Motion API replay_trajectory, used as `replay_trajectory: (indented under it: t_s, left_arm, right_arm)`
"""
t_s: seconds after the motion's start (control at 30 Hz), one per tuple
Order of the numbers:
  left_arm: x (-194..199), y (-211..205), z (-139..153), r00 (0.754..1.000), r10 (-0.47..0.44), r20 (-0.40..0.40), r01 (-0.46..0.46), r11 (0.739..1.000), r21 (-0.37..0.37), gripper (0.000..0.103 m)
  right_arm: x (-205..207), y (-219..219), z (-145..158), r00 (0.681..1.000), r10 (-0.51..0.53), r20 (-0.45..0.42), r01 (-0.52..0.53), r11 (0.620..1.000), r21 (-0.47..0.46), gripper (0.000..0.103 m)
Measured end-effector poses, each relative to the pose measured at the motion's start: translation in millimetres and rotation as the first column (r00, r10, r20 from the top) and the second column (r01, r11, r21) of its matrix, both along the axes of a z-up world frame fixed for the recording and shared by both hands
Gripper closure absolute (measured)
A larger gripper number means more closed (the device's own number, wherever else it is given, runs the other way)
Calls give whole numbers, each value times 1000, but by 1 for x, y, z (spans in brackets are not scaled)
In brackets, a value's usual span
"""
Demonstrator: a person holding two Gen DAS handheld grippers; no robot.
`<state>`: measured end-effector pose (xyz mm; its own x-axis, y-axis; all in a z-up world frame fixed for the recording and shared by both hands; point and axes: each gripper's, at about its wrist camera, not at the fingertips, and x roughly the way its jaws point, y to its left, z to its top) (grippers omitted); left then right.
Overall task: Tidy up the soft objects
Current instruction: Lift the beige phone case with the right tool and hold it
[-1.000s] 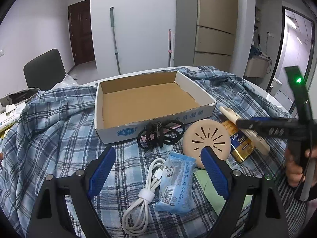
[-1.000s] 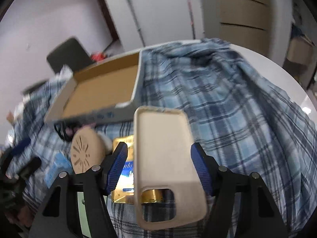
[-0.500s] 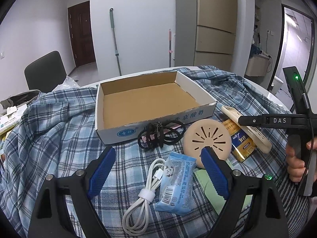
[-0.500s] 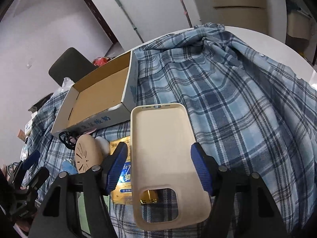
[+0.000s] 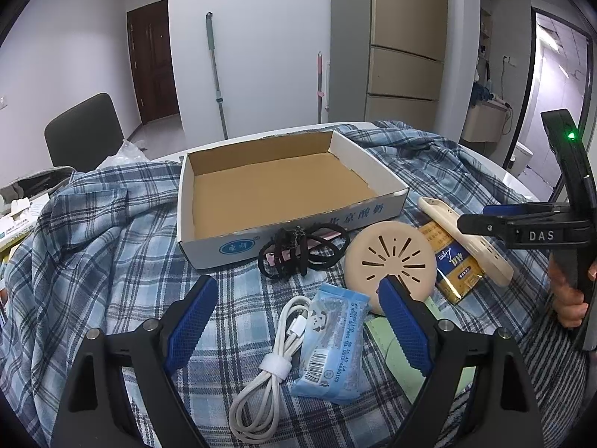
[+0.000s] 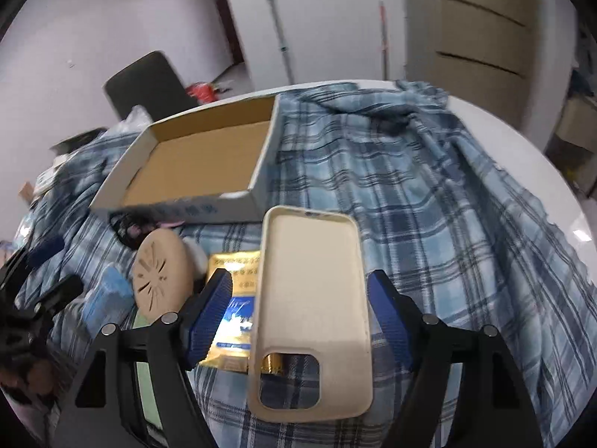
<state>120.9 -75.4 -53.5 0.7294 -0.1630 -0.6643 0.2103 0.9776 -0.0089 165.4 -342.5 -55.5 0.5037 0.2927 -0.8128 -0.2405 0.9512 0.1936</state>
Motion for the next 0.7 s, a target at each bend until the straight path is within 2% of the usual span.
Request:
replay_trajectory:
  t_s: [0.1, 0.17, 0.5, 0.57, 0.63, 0.7]
  left_arm:
    - [1, 0, 0, 1000, 0, -4, 0, 1000, -1, 13]
    - [1, 0, -1, 1000, -2, -8, 2, 1000, -5, 13]
    - [1, -2, -2, 1000, -10, -16, 10, 1000, -2, 13]
    - [1, -2, -3, 1000, -10, -17, 10, 1000, -1, 13]
    - [1, -2, -3, 1000, -10, -17, 10, 1000, -1, 13]
    - [1, -2, -3, 1000, -10, -16, 10, 1000, -1, 13]
  right_arm:
    - [3, -10, -9, 999, 26, -42, -23, 997, 77, 29]
    - [5, -16, -15, 999, -11, -54, 15, 997, 78, 29]
    - [10, -15, -21, 997, 2, -77, 6, 996, 94, 28]
    - [11, -16, -22, 997, 2, -81, 6, 994, 107, 27]
    - [15, -18, -28, 993, -4, -120, 18, 992, 122, 25]
    - [16, -20, -28, 993, -8, -114, 24, 990, 137, 25]
